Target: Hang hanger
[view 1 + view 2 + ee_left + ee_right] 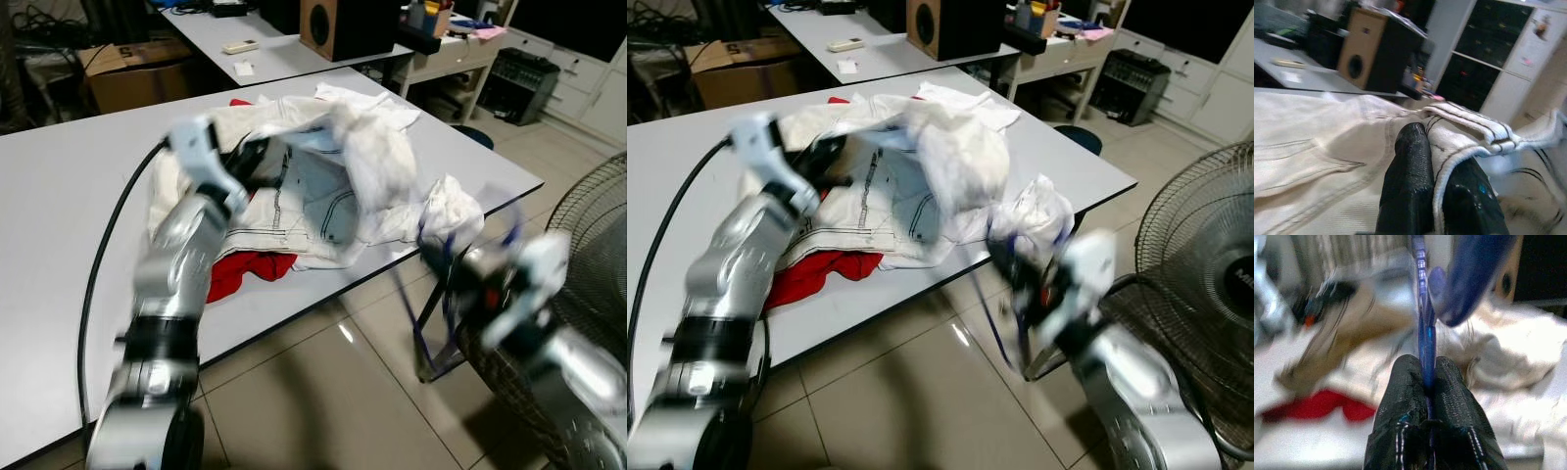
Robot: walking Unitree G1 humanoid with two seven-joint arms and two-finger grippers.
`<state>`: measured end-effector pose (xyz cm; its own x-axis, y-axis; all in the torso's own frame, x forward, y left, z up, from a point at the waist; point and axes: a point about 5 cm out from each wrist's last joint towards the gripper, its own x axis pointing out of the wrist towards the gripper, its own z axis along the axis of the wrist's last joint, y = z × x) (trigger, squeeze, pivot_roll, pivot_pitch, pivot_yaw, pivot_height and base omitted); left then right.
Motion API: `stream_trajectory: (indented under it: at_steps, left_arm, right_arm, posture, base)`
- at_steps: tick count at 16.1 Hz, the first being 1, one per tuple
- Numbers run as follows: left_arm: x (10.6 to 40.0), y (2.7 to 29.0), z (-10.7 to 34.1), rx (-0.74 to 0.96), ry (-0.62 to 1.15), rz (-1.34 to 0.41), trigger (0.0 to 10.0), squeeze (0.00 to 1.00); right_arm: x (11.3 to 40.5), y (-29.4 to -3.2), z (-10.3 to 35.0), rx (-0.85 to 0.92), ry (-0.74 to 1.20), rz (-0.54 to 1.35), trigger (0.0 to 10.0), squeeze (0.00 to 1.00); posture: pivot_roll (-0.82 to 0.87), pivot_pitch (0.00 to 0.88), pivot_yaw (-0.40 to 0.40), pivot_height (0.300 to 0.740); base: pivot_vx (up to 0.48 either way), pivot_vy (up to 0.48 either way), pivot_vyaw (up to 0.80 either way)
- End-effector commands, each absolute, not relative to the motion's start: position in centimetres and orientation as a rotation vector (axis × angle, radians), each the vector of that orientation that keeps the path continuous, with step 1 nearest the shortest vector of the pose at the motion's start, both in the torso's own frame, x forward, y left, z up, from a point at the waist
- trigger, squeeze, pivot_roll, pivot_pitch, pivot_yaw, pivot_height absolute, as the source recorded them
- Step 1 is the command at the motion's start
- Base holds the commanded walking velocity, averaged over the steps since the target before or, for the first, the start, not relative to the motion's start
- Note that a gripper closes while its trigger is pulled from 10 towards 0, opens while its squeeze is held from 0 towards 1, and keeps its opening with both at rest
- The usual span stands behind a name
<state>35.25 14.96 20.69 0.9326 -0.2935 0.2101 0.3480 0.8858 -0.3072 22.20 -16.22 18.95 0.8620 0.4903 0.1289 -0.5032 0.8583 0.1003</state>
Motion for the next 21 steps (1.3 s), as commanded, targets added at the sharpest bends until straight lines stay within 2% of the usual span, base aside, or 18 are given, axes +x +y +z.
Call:
stream_trajectory:
  at_steps: [1, 2, 5, 8, 19, 21]
  left_arm:
    - [35.0, 15.5, 22.1, -0.360, -0.228, -0.318, 0.0, 0.00]
    - [33.7, 15.7, 22.3, -0.302, -0.195, -0.282, 10.0, 0.00]
    - [31.7, 15.3, 22.9, -0.208, -0.221, -0.290, 10.0, 0.00]
    - [30.5, 15.4, 22.9, -0.218, -0.213, -0.252, 10.0, 0.00]
    - [29.3, 16.3, 25.2, -0.175, -0.257, -0.213, 10.0, 0.00]
    - [29.2, 16.1, 25.3, -0.169, -0.255, -0.228, 10.0, 0.00]
  right_arm:
    - [22.1, -16.3, 19.6, 0.143, -0.119, 0.498, 10.0, 0.00]
    - [22.2, -14.8, 20.8, 0.196, -0.152, 0.494, 10.0, 0.00]
    - [23.1, -13.8, 21.4, 0.215, -0.154, 0.449, 10.0, 0.00]
    - [24.0, -14.0, 21.8, 0.182, -0.183, 0.397, 10.0, 0.00]
    - [24.9, -13.1, 23.4, 0.193, -0.235, 0.447, 10.0, 0.00]
    - [24.8, -13.0, 23.2, 0.187, -0.228, 0.458, 10.0, 0.00]
  posture:
    - [-0.03, 0.000, 0.000, 0.740]
    - [-0.03, 0.000, 0.000, 0.740]
    - [-0.01, 0.000, -0.026, 0.740]
    - [0.02, 0.000, -0.052, 0.740]
    - [0.03, 0.000, -0.068, 0.740]
    - [0.04, 0.000, -0.068, 0.740]
  base:
    - [0.000, 0.000, 0.00]
    - [0.000, 0.000, 0.00]
    - [0.000, 0.000, 0.00]
    - [0.000, 0.000, 0.00]
    - [0.000, 0.000, 0.00]
    - [-0.274, 0.000, 0.00]
